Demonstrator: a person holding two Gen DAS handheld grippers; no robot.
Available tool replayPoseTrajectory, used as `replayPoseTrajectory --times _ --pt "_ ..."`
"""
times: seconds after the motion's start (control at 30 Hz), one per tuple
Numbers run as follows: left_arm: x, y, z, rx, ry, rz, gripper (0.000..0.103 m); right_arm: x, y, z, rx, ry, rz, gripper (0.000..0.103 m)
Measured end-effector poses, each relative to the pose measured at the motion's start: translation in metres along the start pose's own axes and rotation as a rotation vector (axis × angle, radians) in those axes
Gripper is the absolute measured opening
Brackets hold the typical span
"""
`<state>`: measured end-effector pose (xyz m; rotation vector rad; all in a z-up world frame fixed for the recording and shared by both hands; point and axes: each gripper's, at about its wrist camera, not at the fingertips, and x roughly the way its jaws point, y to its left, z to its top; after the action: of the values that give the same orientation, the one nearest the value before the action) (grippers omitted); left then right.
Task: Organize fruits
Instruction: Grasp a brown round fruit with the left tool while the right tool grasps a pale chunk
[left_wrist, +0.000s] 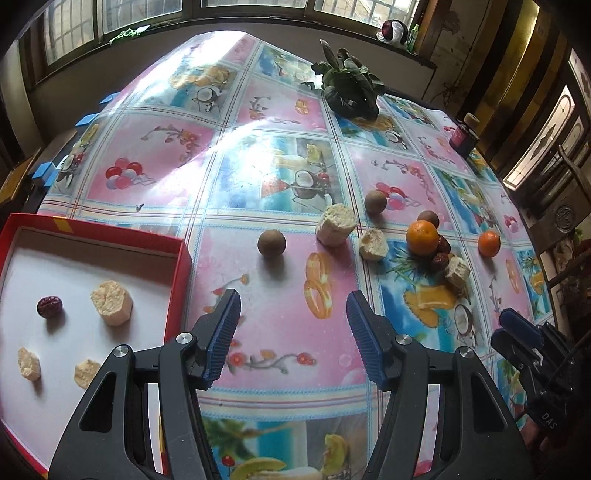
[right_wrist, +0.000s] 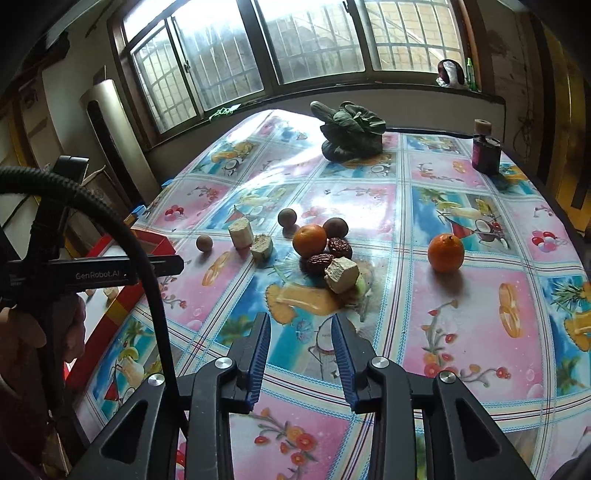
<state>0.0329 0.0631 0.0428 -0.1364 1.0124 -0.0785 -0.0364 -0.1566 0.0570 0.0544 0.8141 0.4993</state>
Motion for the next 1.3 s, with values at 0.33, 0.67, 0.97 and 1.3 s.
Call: replayPoseTrajectory --times 0.33,0.67,0.97,1.3 --pt "0.036 0.004 0.031 0.004 0.026 0.047 0.060 0.007 -0.019 0.002 0.032 -0.002 0.020 0.033" --pt "0.051 0.005 0.032 0.041 0.023 0.082 0.023 0.015 -0.023 0.003 0.027 0.020 0.015 0.033" --pt "0.034 -0.002 0.024 0.075 -0.004 0.073 0.020 0.037 -0.024 0.022 -0.002 0.051 -0.010 0.033" --pt "0.015 -0.013 0.006 0.100 0.008 0.003 0.020 0.072 -0.027 0.038 -0.108 0.097 -0.055 0.050"
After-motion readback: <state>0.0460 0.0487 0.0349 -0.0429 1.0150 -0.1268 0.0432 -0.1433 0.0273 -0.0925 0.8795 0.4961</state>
